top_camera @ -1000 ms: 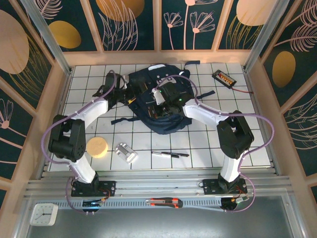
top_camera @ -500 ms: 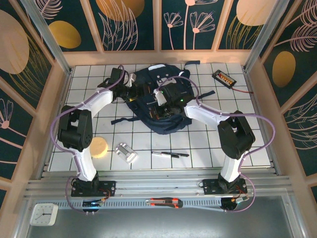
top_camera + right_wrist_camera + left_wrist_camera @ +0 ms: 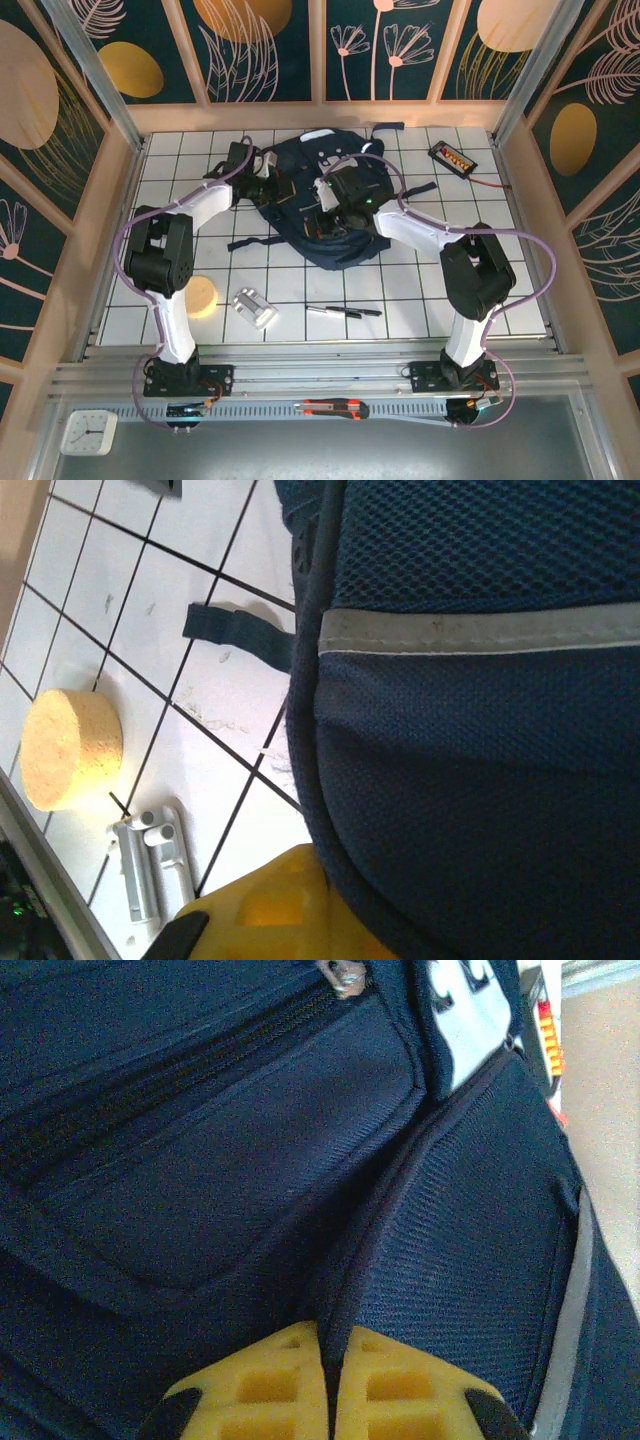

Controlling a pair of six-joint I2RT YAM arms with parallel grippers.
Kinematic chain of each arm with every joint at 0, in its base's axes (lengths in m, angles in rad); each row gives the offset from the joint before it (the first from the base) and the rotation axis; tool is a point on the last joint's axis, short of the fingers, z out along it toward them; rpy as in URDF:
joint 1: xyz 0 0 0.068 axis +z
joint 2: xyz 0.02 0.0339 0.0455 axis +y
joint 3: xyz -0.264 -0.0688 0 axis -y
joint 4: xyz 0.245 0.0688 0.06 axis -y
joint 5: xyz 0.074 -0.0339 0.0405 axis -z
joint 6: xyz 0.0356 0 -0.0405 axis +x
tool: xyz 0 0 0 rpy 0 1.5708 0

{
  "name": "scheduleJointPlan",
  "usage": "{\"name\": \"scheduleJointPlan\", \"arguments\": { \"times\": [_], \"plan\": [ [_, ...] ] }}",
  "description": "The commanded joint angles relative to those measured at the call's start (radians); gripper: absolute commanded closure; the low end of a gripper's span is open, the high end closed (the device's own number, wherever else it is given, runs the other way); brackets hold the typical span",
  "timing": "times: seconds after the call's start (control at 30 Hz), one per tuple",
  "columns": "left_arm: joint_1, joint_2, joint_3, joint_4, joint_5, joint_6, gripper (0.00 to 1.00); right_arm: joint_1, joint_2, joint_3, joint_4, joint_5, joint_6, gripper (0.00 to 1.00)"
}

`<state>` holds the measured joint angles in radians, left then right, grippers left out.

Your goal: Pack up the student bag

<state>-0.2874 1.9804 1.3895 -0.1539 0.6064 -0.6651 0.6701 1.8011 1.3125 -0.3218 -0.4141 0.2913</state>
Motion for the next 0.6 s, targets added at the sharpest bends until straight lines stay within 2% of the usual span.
{"name": "scheduleJointPlan", "arguments": {
  "times": [0.0, 0.17, 0.3, 0.4, 0.57],
  "plan": [
    [-0.035, -0.061, -0.088, 0.147, 0.059, -0.129, 1.00, -0.008, -0.018, 0.035, 0.007, 0.003, 0.131, 1.00],
    [-0.062, -0.143, -0.216, 0.271, -0.055, -0.314, 1.00, 0.051, -0.031, 0.051, 0.038, 0.030, 0.218, 1.00],
    [-0.068, -0.291, -0.393, 0.412, -0.255, -0.519, 1.00, 0.087, -0.038, 0.091, 0.013, 0.077, 0.235, 1.00],
    [-0.070, -0.344, -0.487, 0.506, -0.329, -0.652, 1.00, 0.109, -0.045, 0.096, -0.009, 0.094, 0.227, 1.00],
    [-0.075, -0.382, -0.514, 0.519, -0.402, -0.703, 1.00, 0.142, -0.053, 0.099, -0.025, 0.122, 0.227, 1.00]
  ]
}}
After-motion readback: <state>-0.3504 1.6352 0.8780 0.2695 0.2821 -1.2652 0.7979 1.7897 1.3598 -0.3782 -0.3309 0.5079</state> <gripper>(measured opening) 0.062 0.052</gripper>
